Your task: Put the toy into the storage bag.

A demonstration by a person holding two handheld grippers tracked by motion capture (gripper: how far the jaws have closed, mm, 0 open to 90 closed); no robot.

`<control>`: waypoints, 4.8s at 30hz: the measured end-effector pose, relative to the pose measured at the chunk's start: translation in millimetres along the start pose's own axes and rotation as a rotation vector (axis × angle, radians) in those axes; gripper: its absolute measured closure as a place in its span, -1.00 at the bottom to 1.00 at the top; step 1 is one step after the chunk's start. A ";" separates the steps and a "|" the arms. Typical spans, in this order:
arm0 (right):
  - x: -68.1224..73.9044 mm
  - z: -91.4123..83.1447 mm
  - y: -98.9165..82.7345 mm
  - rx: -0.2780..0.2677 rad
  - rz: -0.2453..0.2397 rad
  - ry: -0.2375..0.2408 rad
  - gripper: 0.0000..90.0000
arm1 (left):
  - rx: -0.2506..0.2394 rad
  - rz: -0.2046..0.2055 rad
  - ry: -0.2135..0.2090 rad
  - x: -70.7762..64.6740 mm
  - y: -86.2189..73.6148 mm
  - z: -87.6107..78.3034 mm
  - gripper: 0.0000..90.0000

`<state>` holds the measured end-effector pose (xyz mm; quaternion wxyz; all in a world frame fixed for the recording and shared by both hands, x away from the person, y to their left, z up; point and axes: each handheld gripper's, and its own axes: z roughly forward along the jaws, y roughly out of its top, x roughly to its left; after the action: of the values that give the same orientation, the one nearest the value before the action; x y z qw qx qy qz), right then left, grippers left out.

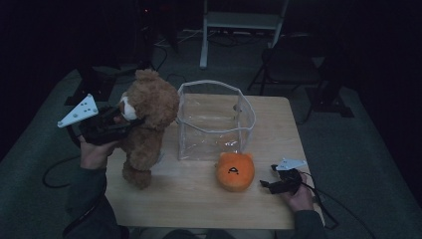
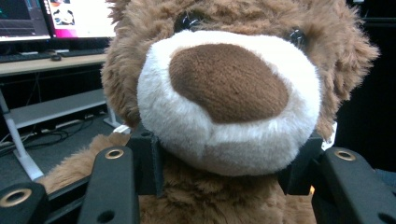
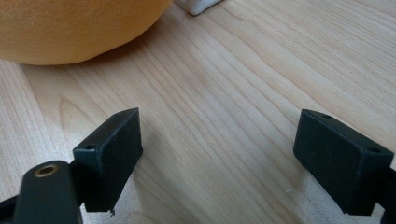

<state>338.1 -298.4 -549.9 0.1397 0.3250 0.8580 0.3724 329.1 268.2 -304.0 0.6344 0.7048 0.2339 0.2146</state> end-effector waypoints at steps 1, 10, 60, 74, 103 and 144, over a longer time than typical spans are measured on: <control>0.0 0.0 0.0 0.000 0.000 0.000 -0.67 | -0.002 0.002 0.000 0.3 0.6 -0.2 0.01; -0.1 0.0 0.0 0.000 0.000 0.001 -0.67 | -0.003 -0.002 -0.002 3.1 0.4 3.0 0.01; -0.6 0.2 0.2 0.000 -0.003 0.003 -0.67 | -0.006 0.023 -0.024 18.6 30.8 42.8 0.01; -0.6 0.2 0.2 0.000 -0.003 0.002 -0.67 | -0.011 0.029 -0.028 25.8 40.8 51.8 0.01; -0.5 0.2 0.2 0.000 -0.004 0.002 -0.67 | -0.008 0.027 -0.031 39.4 55.3 64.3 0.01; -0.3 0.1 0.1 0.001 -0.002 0.001 -0.67 | -0.009 0.036 -0.071 42.5 85.4 92.7 0.01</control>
<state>338.3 -298.5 -549.9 0.1396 0.3238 0.8586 0.3721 423.5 212.9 -228.4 0.6415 0.7131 0.1977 0.2020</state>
